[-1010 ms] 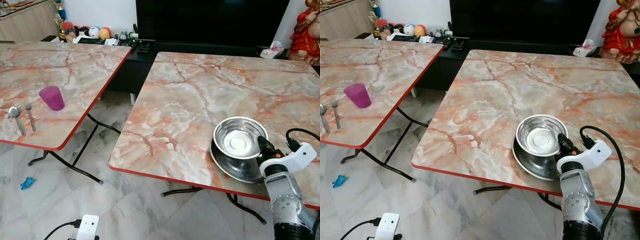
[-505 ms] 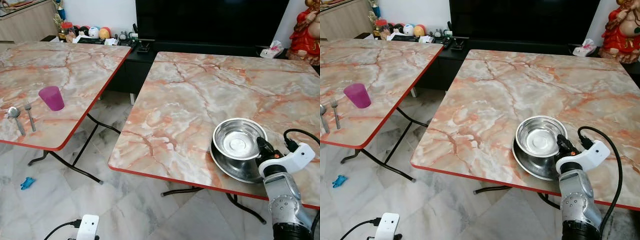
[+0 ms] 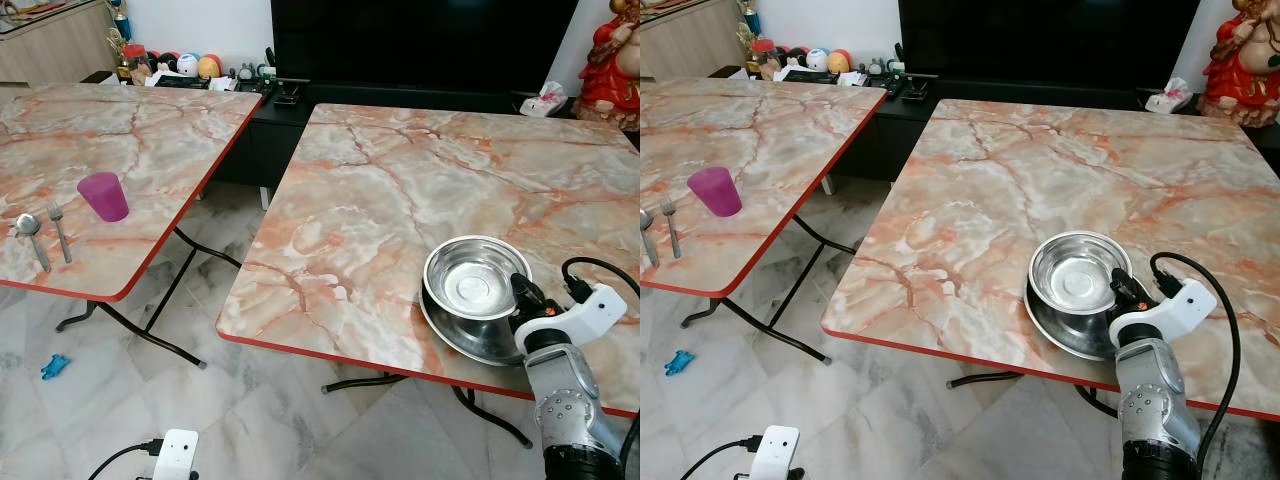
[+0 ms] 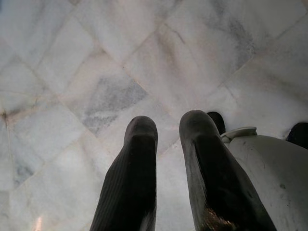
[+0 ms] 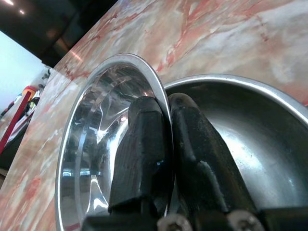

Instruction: Setting the table

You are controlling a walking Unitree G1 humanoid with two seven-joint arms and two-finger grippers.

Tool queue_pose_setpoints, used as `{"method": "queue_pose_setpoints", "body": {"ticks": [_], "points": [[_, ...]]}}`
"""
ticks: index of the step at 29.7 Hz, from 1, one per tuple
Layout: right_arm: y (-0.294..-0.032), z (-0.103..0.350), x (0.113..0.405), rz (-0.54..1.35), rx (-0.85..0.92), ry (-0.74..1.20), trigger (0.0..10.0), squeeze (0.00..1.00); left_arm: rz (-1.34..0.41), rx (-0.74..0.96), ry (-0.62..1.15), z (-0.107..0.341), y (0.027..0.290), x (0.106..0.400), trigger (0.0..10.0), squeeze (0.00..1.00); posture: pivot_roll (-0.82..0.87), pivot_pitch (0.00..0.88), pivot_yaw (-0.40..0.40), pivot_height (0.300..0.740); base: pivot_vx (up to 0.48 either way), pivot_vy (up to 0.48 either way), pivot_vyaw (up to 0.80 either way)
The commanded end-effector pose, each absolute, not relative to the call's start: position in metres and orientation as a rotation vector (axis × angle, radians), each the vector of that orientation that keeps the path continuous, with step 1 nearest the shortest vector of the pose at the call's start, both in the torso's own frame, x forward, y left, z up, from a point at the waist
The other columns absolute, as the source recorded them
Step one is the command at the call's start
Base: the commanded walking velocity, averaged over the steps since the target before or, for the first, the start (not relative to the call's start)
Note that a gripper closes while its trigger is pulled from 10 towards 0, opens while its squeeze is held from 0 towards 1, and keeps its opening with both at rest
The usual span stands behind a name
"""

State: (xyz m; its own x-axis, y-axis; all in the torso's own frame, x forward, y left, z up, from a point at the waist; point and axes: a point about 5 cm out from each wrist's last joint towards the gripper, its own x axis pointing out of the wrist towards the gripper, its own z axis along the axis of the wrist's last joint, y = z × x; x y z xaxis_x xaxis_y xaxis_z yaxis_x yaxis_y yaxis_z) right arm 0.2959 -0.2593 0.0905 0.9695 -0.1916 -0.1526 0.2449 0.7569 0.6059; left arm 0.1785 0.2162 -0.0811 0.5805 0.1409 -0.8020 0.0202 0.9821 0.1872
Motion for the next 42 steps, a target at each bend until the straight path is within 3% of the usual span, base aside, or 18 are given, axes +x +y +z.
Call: {"method": "queue_pose_setpoints", "body": {"ticks": [1,3,4,5,6,7,12,13,14,15,42], "points": [[-0.261,0.09,0.294,-0.248,0.656,0.098,10.0,0.0,0.07,0.184,0.976,-0.083,0.216,0.175,10.0,0.0,0.04,0.006,0.014,0.74,0.0,0.0,0.0],[-0.261,0.089,0.293,-0.25,0.656,0.101,10.0,0.0,0.07,0.184,0.976,-0.083,0.215,0.175,10.0,0.0,0.04,0.007,0.014,0.74,0.0,0.0,0.0],[-0.26,0.088,0.293,-0.249,0.655,0.104,10.0,0.19,0.07,0.184,0.976,-0.083,0.215,0.176,10.0,0.0,0.04,0.006,0.015,0.74,0.0,0.0,0.0],[-0.26,0.087,0.292,-0.249,0.654,0.107,10.0,0.19,0.07,0.184,0.976,-0.083,0.215,0.176,10.0,0.0,0.04,0.006,0.015,0.74,0.0,0.0,0.0],[-0.259,0.086,0.292,-0.248,0.652,0.111,10.0,0.69,0.07,0.185,0.975,-0.083,0.215,0.176,10.0,0.0,0.04,0.006,0.016,0.74,0.0,0.0,0.0],[-0.259,0.086,0.292,-0.249,0.651,0.112,10.0,0.76,0.07,0.184,0.975,-0.083,0.215,0.176,10.0,0.0,0.04,0.006,0.016,0.74,0.0,0.0,0.0],[-0.26,0.085,0.291,-0.258,0.641,0.117,10.0,0.71,0.07,0.183,0.975,-0.083,0.215,0.175,10.0,0.0,0.04,0.005,0.015,0.74,0.0,0.0,0.0],[-0.262,0.085,0.29,-0.268,0.631,0.125,10.0,0.59,0.071,0.183,0.976,-0.083,0.215,0.175,10.0,0.0,0.04,0.005,0.015,0.74,0.0,0.0,0.0],[-0.262,0.085,0.29,-0.27,0.63,0.127,10.0,0.14,0.071,0.183,0.976,-0.083,0.215,0.175,10.0,0.0,0.04,0.005,0.015,0.74,0.0,0.0,0.0],[-0.262,0.084,0.29,-0.27,0.629,0.127,10.0,0.0,0.071,0.183,0.976,-0.083,0.215,0.175,10.0,0.0,0.04,0.005,0.014,0.74,0.0,0.0,0.0],[-0.274,0.088,0.288,-0.327,0.496,0.12,10.0,0.0,0.076,0.174,0.978,-0.084,0.215,0.173,10.0,0.0,0.04,0.007,0.014,0.74,0.0,0.0,0.0]]}}
